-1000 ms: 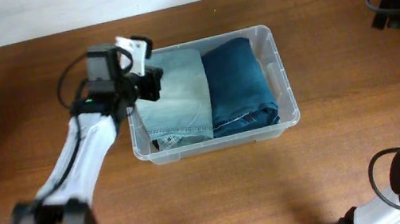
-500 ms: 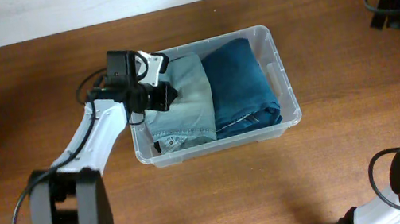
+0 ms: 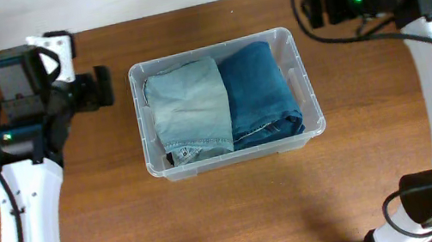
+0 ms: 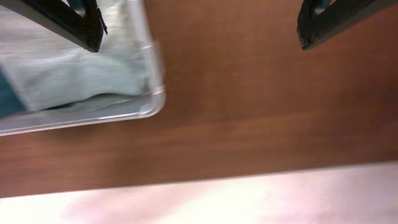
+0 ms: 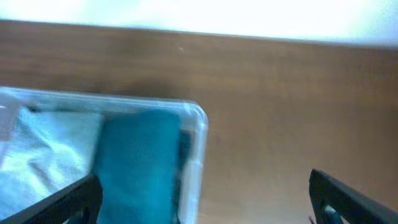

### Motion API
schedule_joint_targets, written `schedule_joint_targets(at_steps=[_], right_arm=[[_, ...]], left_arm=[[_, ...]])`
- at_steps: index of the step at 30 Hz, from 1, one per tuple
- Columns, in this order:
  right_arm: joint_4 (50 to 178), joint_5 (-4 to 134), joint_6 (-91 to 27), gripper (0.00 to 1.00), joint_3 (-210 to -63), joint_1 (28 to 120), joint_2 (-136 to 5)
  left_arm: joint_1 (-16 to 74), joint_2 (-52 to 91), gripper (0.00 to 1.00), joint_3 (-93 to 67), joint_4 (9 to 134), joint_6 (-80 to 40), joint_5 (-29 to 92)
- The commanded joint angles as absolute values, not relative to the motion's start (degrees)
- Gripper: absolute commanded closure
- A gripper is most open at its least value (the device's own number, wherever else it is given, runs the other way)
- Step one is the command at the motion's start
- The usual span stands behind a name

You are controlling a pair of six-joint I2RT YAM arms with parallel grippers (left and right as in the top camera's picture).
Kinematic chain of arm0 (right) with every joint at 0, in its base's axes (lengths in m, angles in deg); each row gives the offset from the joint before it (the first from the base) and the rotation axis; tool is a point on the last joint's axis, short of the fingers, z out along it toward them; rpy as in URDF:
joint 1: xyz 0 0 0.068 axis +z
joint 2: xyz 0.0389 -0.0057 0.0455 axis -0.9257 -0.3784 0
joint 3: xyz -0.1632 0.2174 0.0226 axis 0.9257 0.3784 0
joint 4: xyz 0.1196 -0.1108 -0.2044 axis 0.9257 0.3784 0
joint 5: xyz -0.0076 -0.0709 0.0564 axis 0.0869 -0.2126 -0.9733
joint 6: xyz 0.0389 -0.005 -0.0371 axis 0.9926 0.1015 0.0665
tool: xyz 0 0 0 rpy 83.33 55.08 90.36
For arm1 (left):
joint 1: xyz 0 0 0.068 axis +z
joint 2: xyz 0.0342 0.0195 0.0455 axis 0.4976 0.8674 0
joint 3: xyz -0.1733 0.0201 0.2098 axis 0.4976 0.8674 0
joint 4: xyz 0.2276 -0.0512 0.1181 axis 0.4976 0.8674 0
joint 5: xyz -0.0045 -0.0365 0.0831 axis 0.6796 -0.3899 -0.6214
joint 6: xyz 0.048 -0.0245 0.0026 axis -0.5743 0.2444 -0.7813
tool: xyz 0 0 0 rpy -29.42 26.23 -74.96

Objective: Pack container

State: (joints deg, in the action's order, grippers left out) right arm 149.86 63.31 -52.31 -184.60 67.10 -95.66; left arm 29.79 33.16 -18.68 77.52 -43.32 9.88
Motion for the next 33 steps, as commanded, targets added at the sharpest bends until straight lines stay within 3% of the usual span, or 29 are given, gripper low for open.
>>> schedule_joint_targets(at_steps=[1, 7, 12, 23, 33], right_arm=[[149.0, 63.6, -53.2, 0.02, -184.4, 69.2, -96.0], [155.8, 70.8, -48.5, 0.01, -184.3, 69.5, -93.6], [156.2, 71.6, -48.5, 0.01, -180.0, 69.6, -84.1], [134.3, 74.5, -48.5, 0.01, -134.3, 69.6, -46.0], [136.3, 73.9, -48.5, 0.01, -112.5, 69.6, -29.0]], left_arm=[[32.3, 33.7, 0.00, -18.5, 79.8, -44.4, 7.6], [35.1, 31.3, 0.01, -18.3, 86.7, -44.4, 11.1], [35.9, 19.8, 0.01, -12.1, 86.5, -44.4, 12.1], [35.9, -11.8, 0.01, 11.7, 75.8, -43.3, 14.5], [35.9, -17.3, 0.01, 13.3, 85.7, -43.3, 14.5]])
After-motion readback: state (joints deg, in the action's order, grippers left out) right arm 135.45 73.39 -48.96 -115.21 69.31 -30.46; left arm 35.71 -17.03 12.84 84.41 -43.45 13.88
